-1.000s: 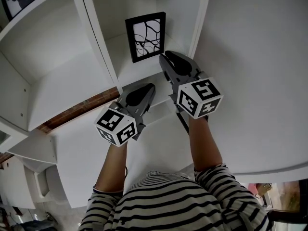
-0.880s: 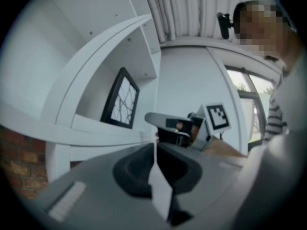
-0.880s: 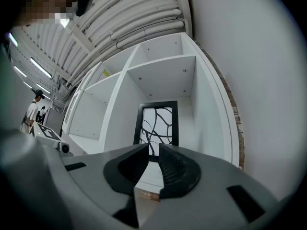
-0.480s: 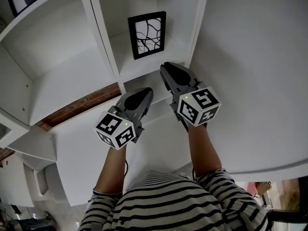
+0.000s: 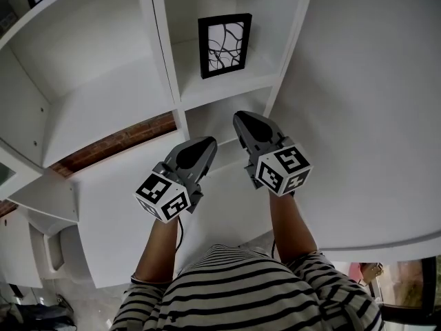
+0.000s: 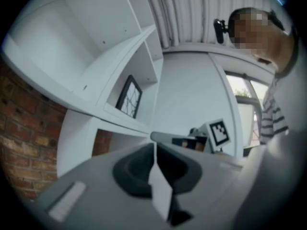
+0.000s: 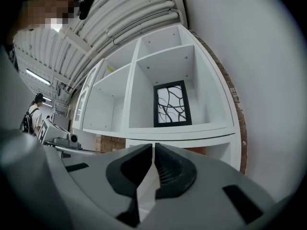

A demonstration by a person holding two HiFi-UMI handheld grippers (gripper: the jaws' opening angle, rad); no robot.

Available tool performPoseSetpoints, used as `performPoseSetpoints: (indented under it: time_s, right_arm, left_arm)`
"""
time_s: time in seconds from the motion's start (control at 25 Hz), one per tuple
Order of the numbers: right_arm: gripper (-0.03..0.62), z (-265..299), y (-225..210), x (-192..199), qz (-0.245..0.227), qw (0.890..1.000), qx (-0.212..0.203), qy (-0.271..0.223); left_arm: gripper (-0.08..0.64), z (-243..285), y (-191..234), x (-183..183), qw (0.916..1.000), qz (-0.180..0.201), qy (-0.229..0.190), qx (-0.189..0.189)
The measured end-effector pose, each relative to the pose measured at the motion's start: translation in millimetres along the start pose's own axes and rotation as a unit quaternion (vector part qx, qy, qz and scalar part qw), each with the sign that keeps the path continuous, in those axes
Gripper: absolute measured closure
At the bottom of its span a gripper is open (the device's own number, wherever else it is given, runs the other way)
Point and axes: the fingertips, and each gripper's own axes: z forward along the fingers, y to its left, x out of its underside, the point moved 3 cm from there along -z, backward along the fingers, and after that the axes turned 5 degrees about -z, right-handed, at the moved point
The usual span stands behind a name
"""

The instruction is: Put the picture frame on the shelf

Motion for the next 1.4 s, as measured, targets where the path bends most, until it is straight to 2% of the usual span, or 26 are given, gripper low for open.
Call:
performPoseSetpoints:
  time_s: [0.2,0.52,0.84,1.4]
  right_arm:
    - [0.578,-6,15,13,0.008,1.000,-0.018,-0.001]
    - [0.583,-22,50,40,0.032,0.996,-0.076,-0.025]
    - [0.584,-37,68,75,0.065,0.995,-0.079,-0.006]
    - [0.584,-63,129,108,0.085,0.990,-0.111,-0.008]
  left_arm:
    - [0.541,-16,4,14,0.9999,-0.009,0.001,-0.010]
    - [0.541,-38,3,31,0.9998,-0.011,-0.015,0.005]
    - [0.541,-53,4,56,0.9996,-0.026,0.003,0.007]
    - [0.540,-103,-18,94,0.9985,-0.039,0.020,0.033]
